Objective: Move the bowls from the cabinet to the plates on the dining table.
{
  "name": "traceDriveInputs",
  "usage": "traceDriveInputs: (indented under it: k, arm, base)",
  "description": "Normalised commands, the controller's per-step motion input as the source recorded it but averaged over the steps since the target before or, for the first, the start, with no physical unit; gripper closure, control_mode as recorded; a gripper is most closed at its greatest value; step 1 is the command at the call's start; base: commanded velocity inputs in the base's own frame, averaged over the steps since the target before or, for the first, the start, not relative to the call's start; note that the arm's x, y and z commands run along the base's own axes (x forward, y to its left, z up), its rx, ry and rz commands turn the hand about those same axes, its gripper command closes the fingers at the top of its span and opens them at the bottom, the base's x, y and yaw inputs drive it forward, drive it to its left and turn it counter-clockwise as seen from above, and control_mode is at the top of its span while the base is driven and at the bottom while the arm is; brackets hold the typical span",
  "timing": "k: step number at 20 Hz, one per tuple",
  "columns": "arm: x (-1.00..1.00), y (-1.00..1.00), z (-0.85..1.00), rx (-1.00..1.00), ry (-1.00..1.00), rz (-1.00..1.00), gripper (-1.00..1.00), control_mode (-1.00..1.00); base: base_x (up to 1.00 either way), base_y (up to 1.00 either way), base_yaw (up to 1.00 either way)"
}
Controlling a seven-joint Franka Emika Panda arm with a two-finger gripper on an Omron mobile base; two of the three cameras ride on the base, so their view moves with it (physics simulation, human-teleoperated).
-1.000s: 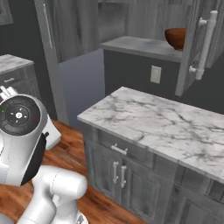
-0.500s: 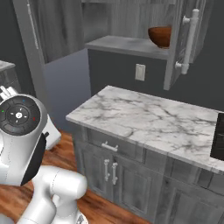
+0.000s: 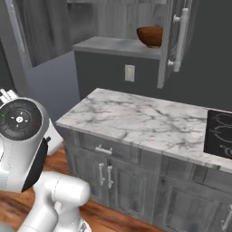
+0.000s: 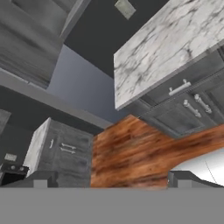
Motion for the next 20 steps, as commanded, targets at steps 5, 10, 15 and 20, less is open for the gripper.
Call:
traceDriveInputs:
  k: [5, 10, 15, 20]
  arm:
    - [0.0, 0.0, 0.0, 0.0, 0.0, 0.0, -1.0, 1.0]
    - [0.0, 0.0, 0.0, 0.0, 0.0, 0.0, -1.0, 1.0]
    - [0.0, 0.0, 0.0, 0.0, 0.0, 0.0, -1.0, 1.0]
    - [0.0, 0.0, 0.0, 0.0, 0.0, 0.0, -1.0, 1.0]
  base:
    - [0.0, 0.06, -0.25]
    - [0.0, 0.04, -0.25]
    - [0.0, 0.04, -0.25]
    - [0.0, 0.03, -0.25]
